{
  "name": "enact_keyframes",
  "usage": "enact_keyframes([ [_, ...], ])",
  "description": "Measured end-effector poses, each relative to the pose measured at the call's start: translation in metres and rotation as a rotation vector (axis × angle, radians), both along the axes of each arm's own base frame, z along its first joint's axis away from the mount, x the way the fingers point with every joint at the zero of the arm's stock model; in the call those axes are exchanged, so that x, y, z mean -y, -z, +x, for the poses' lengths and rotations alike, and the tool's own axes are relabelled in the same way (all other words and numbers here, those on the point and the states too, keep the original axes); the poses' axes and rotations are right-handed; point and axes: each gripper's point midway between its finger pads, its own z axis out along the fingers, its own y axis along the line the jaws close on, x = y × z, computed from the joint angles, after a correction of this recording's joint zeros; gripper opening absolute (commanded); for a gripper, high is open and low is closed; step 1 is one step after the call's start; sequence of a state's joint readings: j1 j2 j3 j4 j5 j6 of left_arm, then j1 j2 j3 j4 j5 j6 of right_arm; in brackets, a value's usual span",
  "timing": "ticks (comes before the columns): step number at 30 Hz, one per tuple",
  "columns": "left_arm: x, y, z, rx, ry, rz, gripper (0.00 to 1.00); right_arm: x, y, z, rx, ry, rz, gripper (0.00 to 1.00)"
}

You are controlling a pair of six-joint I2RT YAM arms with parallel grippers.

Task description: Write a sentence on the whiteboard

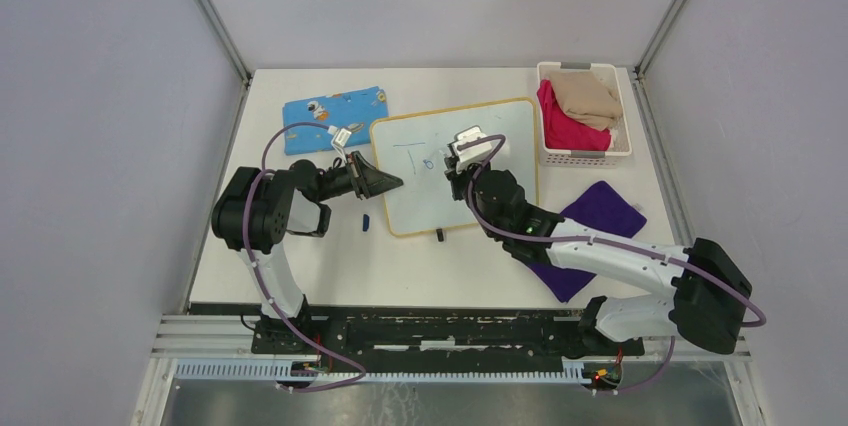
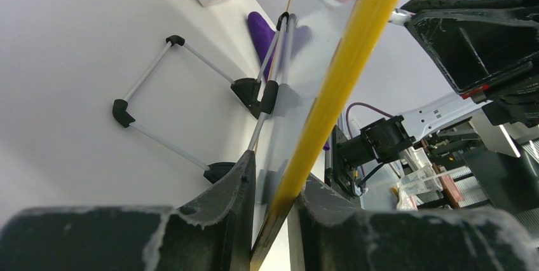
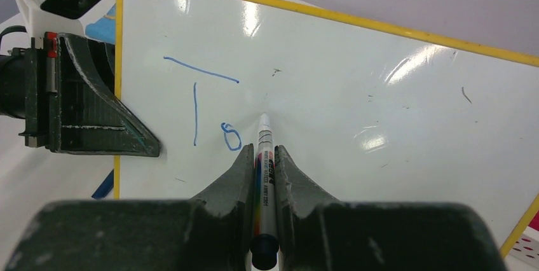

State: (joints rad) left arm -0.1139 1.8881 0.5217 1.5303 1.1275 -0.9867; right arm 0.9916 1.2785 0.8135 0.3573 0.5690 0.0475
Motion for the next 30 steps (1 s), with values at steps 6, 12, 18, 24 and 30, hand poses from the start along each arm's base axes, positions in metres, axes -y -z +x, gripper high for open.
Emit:
enact_keyframes([
  [6, 0.000, 0.000, 0.000, 0.002, 0.001, 0.000, 0.26, 0.000, 0.011, 0.005, -0.016, 0.010, -0.023, 0.00],
  [12, 0.001, -0.001, 0.000, 0.004, 0.002, 0.000, 0.26, 0.001, 0.014, 0.005, -0.021, 0.012, -0.024, 0.00],
  [18, 0.000, -0.001, 0.002, 0.004, -0.006, -0.002, 0.25, 0.004, 0.027, 0.000, -0.042, 0.004, -0.037, 0.00],
  [24, 0.000, -0.001, 0.002, 0.004, -0.007, -0.002, 0.25, 0.009, 0.033, -0.003, -0.051, 0.004, -0.038, 0.00],
  [30, 0.000, -0.001, 0.002, 0.005, -0.007, -0.002, 0.25, 0.016, 0.034, -0.005, -0.053, 0.021, -0.040, 0.00],
])
